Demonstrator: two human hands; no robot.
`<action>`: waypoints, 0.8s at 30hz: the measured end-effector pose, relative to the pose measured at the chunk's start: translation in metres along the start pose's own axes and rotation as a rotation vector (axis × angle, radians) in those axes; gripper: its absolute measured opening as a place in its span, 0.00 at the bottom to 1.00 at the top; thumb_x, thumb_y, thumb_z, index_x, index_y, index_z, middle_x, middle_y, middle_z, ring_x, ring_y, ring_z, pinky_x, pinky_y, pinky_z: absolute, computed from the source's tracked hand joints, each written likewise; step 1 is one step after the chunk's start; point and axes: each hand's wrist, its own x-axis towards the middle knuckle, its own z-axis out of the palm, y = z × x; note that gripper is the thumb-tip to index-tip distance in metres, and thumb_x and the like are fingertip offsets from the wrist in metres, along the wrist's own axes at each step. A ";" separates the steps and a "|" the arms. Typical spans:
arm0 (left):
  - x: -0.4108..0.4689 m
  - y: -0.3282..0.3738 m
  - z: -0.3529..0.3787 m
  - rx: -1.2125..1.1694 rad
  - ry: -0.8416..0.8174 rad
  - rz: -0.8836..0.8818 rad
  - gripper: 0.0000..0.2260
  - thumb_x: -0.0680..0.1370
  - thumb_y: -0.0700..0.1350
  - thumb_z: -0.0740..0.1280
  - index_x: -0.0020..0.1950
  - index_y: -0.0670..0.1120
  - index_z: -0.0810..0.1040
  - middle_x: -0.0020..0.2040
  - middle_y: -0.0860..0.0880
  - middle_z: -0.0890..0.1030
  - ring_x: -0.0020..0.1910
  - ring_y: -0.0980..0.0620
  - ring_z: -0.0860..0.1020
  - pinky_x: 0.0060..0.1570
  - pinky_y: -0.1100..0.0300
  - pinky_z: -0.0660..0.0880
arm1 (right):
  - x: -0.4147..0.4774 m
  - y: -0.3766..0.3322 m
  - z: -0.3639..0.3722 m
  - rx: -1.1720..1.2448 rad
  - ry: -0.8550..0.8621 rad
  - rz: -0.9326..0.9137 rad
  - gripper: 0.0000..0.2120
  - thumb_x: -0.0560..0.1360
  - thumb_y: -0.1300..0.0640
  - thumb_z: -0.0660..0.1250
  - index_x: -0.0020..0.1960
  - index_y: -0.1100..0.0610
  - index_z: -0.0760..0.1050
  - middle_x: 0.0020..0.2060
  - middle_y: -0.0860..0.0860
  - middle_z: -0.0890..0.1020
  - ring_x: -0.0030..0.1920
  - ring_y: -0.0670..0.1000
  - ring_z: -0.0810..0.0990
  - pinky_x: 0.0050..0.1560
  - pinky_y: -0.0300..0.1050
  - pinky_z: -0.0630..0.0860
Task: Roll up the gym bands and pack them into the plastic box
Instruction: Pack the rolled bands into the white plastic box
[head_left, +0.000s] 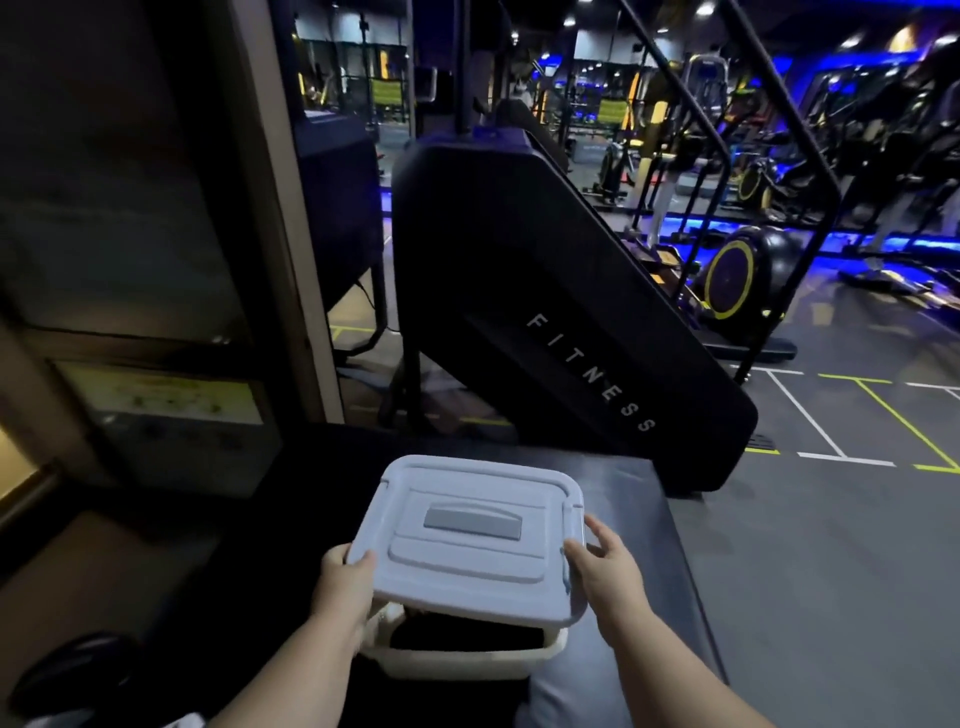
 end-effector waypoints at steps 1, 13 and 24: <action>-0.002 -0.001 -0.004 0.033 0.002 0.009 0.09 0.80 0.42 0.63 0.60 0.43 0.73 0.50 0.42 0.80 0.49 0.40 0.79 0.54 0.42 0.77 | 0.001 0.003 0.004 -0.013 0.003 0.001 0.22 0.77 0.59 0.66 0.69 0.46 0.70 0.47 0.51 0.82 0.47 0.53 0.82 0.48 0.51 0.79; 0.001 -0.035 -0.023 0.610 0.083 0.080 0.08 0.79 0.50 0.66 0.53 0.47 0.73 0.56 0.44 0.73 0.43 0.46 0.76 0.35 0.58 0.69 | 0.005 0.034 0.029 -0.327 -0.018 0.029 0.27 0.74 0.55 0.69 0.72 0.51 0.66 0.64 0.53 0.77 0.59 0.54 0.76 0.59 0.48 0.72; 0.008 -0.055 -0.024 0.632 0.003 0.072 0.10 0.79 0.48 0.66 0.57 0.47 0.72 0.51 0.50 0.78 0.46 0.49 0.77 0.42 0.57 0.72 | 0.015 0.051 0.034 -0.443 0.015 0.037 0.24 0.77 0.55 0.66 0.71 0.47 0.67 0.62 0.49 0.79 0.57 0.53 0.77 0.48 0.41 0.66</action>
